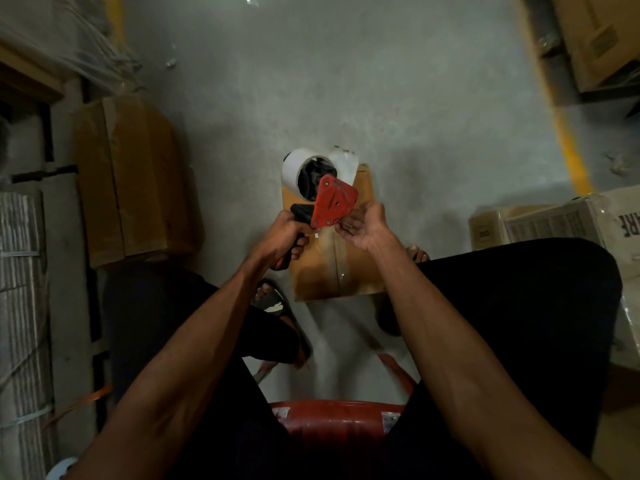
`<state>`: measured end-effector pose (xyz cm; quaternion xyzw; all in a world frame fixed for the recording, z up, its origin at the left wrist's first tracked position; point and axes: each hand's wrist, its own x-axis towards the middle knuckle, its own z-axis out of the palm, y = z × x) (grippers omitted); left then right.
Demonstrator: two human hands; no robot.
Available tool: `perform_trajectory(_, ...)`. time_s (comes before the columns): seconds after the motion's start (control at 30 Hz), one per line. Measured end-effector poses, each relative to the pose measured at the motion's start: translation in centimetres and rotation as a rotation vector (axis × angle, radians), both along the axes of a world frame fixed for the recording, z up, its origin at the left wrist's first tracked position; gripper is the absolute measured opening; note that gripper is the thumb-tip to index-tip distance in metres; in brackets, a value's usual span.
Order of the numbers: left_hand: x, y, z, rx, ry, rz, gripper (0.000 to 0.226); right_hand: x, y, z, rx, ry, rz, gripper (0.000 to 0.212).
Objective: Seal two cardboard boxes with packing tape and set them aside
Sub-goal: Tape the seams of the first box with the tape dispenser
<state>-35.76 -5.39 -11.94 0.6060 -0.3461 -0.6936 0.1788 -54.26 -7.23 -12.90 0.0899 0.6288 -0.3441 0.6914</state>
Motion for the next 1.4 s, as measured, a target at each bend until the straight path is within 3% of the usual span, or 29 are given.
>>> perform_trajectory(0.2, 0.0, -0.5, 0.2, -0.04, -0.015, -0.057, 0.026, 0.0, -0.1, -1.4, -0.025, 0.116, 0.183, 0.021)
perform_trajectory(0.4, 1.1, -3.7, 0.4, -0.207, -0.163, -0.265, 0.04, -0.2, -2.0, -3.8, -0.21, 0.606, 0.151, 0.012)
perform_trajectory(0.63, 1.3, -9.7, 1.1, -0.384, -0.324, -0.435, 0.021, -0.1, -6.4, -3.7, -0.312, 0.891, 0.04, 0.011)
perform_trajectory(0.87, 2.8, -14.0, -0.5, -0.464, -0.425, -0.587, 0.008, -1.7, -10.0, -6.0, -0.192, 0.952, -0.115, 0.019)
perform_trajectory(1.3, 3.2, -16.6, -4.6, -0.406, -0.461, -0.6, 0.005, -2.6, -10.3, -8.2, -0.096, 0.95, -0.102, 0.019)
perform_trajectory(1.4, 3.4, -17.0, -5.6, -0.4, -0.494, -0.651, 0.013, -2.8, -10.5, -8.1, -0.074, 0.972, -0.063, 0.021)
